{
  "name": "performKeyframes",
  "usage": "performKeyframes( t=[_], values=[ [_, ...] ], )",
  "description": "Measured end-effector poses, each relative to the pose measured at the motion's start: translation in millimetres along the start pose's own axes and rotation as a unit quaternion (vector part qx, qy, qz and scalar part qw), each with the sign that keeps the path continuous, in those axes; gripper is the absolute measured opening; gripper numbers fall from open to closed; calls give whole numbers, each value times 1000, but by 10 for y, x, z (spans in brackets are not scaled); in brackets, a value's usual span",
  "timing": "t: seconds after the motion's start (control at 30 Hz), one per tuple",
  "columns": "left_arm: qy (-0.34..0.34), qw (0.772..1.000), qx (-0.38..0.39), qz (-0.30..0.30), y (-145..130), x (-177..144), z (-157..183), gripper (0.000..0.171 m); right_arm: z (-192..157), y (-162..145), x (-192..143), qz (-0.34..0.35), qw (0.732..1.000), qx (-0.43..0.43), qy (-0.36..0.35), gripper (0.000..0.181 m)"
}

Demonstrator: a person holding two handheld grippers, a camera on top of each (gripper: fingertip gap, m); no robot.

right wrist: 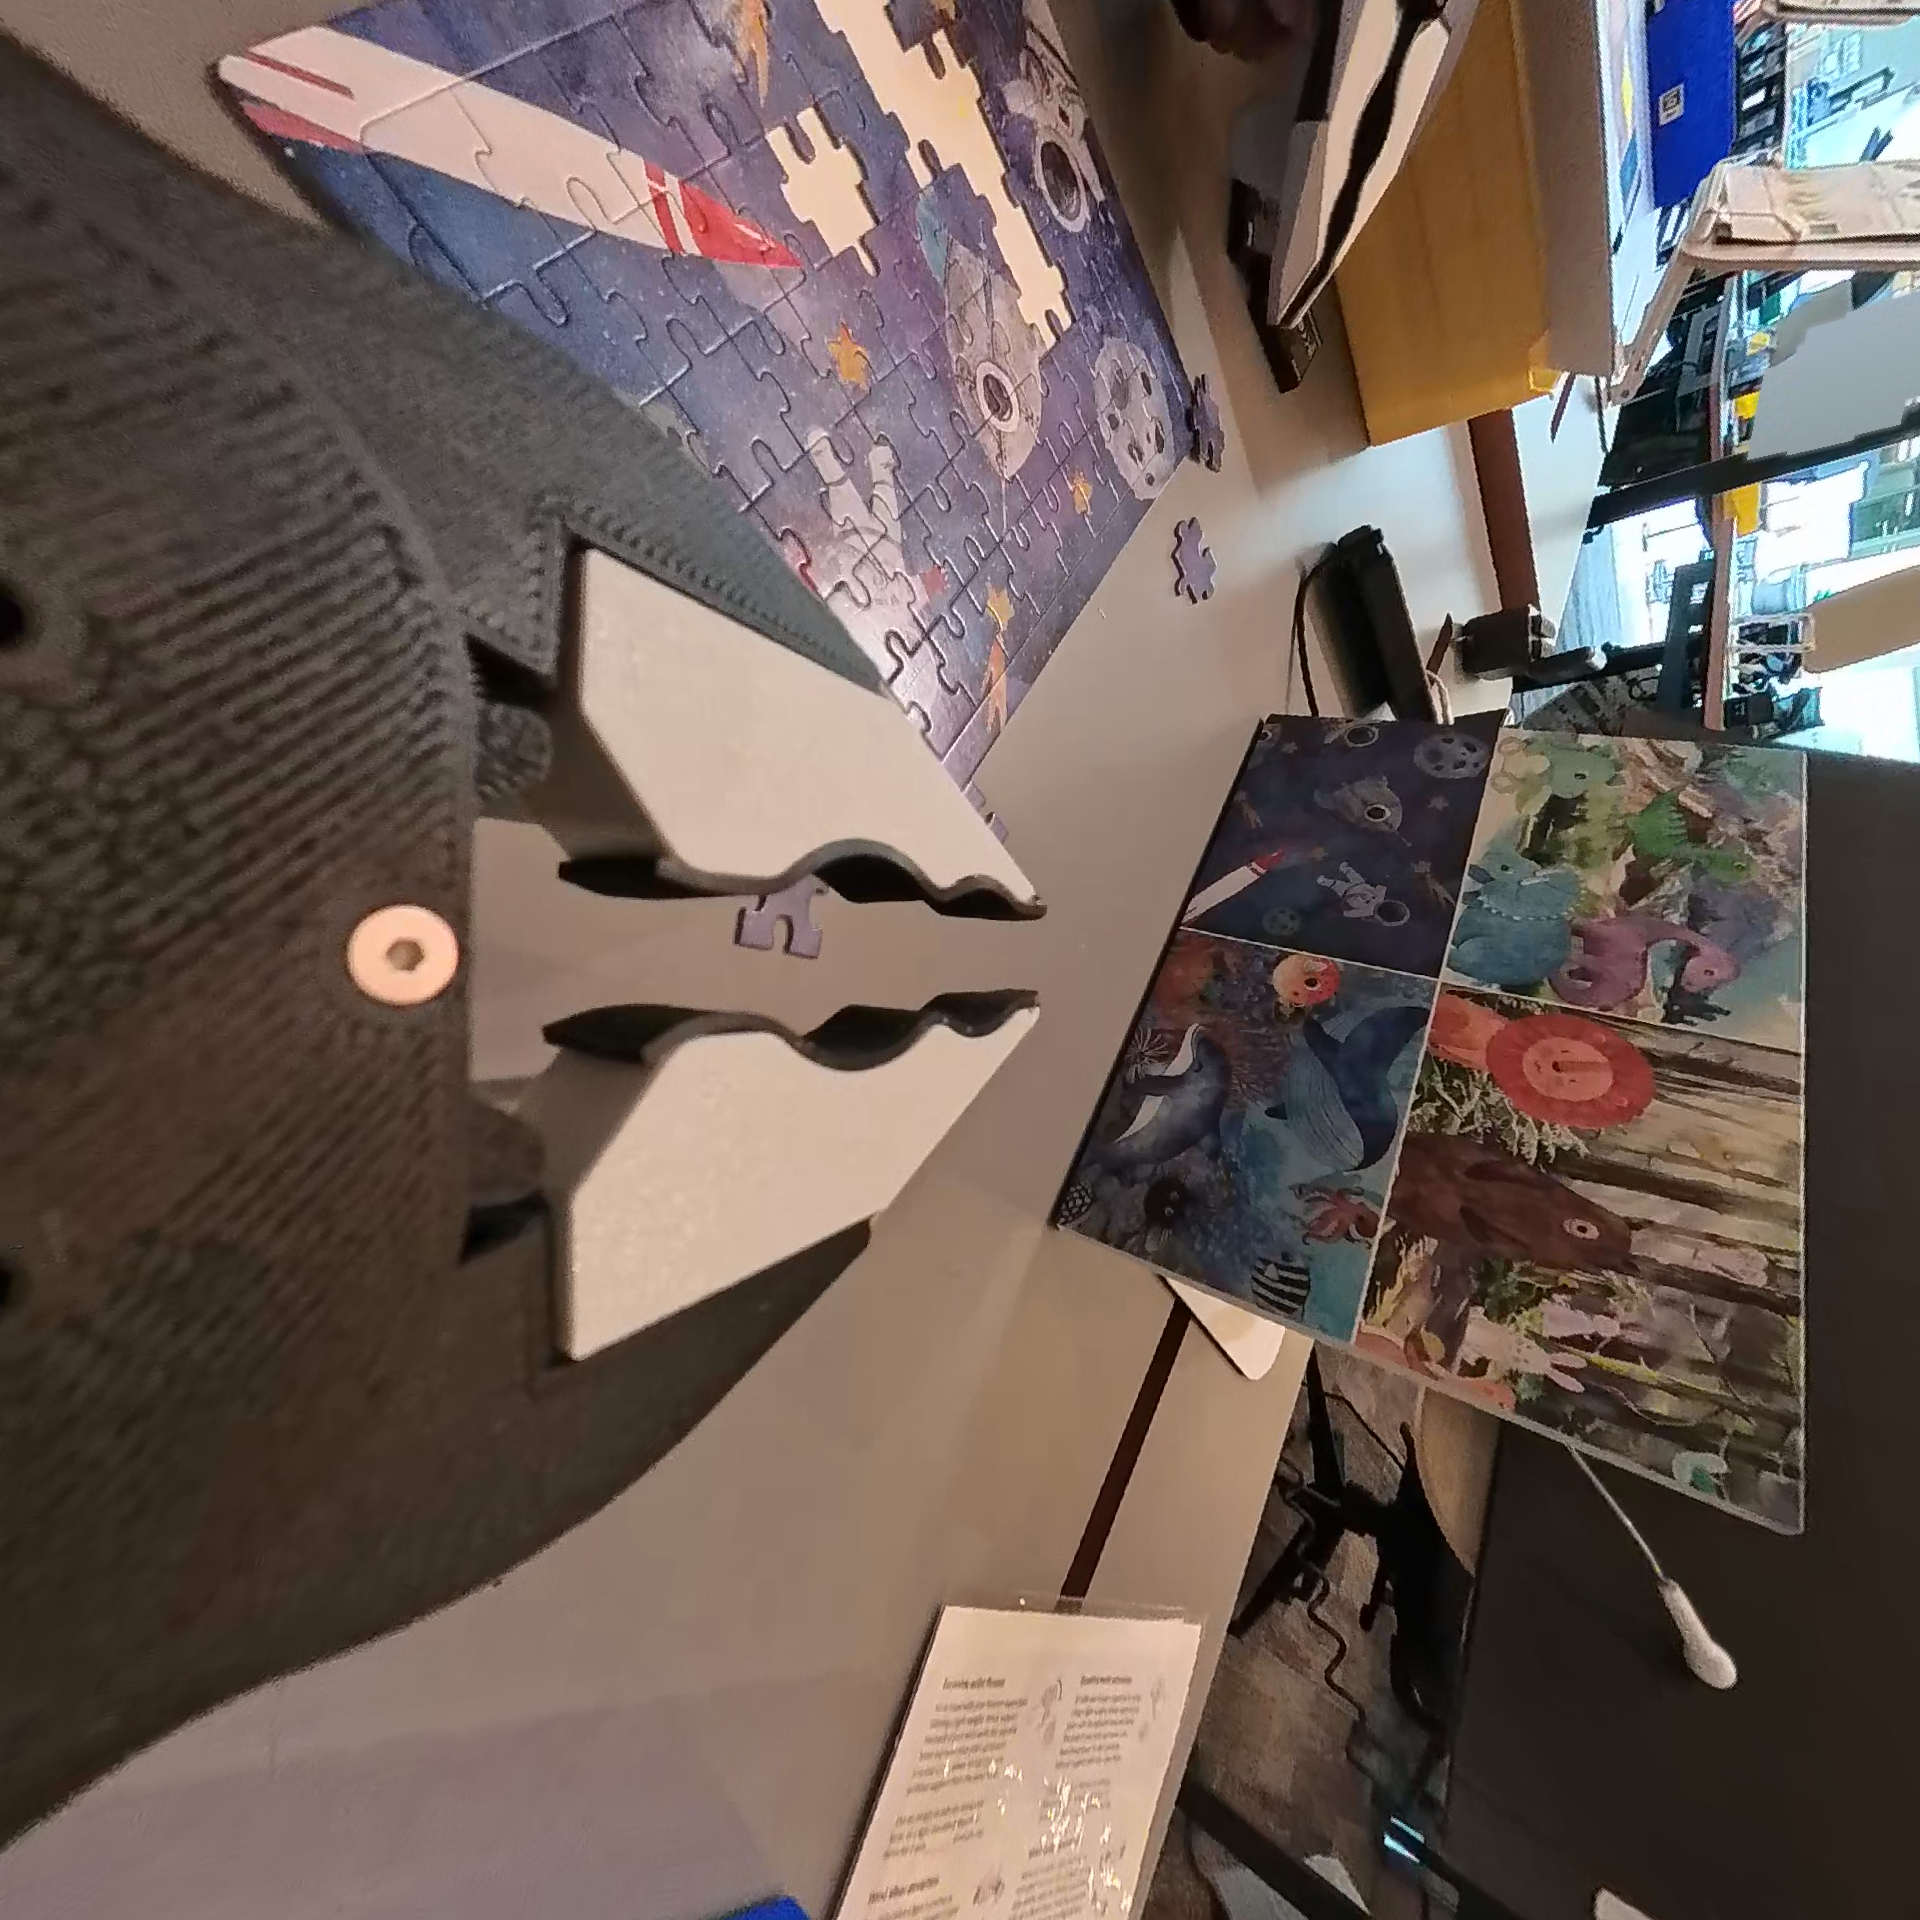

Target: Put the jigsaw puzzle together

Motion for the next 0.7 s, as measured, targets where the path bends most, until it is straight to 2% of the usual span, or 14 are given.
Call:
performKeyframes(
  t=[0.17,0.23,0.3,0.4,0.47,0.57,0.7],
  values=[
    [-5,1000,-1,-1,-5,6,4,0,-30,21,-13,7,1000,-4,18,14],
    [-5,1000,-2,0,-5,4,-4,0,-143,46,-62,29,997,-15,64,21],
    [0,1000,-2,0,-8,-1,-22,0,-425,52,-176,37,989,-15,141,39],
    [-1,1000,-9,3,-24,-13,-38,0,-1094,-51,-528,-30,958,-25,284,51],
    [-7,1000,-11,7,-19,-16,-30,0,-1486,-178,-790,-89,940,-64,322,51],
    [-17,1000,-6,10,4,-1,13,0,-1916,-362,-1067,-132,927,-114,332,49],
    [-9,1000,9,9,27,4,58,0,-2192,-664,-1146,-195,914,-185,303,58]
  ],
)
Point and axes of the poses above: each gripper's, where its closed fingertips meet, x out along the fingers, y out of its top, z = x × y across the jaws, the point moved 9 cm from there along -x, back along the fingers, and after that the axes turned 15 degrees about -y, right-handed, at the moved point
